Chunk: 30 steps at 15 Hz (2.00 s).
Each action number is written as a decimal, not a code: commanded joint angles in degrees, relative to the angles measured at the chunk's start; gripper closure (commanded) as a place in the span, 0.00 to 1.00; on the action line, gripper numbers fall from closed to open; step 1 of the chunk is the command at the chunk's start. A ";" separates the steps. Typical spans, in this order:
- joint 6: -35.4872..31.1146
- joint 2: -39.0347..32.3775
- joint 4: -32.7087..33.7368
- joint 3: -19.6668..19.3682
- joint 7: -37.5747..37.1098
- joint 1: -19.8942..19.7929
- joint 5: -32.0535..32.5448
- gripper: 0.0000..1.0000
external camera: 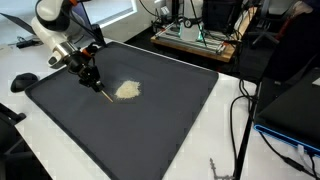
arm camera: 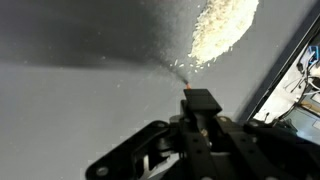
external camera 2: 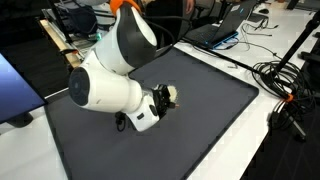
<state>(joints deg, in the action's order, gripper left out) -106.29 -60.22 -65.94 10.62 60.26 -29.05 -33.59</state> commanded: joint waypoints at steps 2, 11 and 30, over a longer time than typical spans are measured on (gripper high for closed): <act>-10.05 10.43 -16.33 0.21 4.24 -1.60 -4.95 0.97; -21.50 26.57 -39.19 -3.88 12.01 1.08 -13.37 0.97; -59.67 62.96 -83.11 -5.15 17.55 19.75 -29.92 0.97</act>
<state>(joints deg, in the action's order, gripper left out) -161.14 -2.38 -144.50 4.16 81.15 -11.04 -66.13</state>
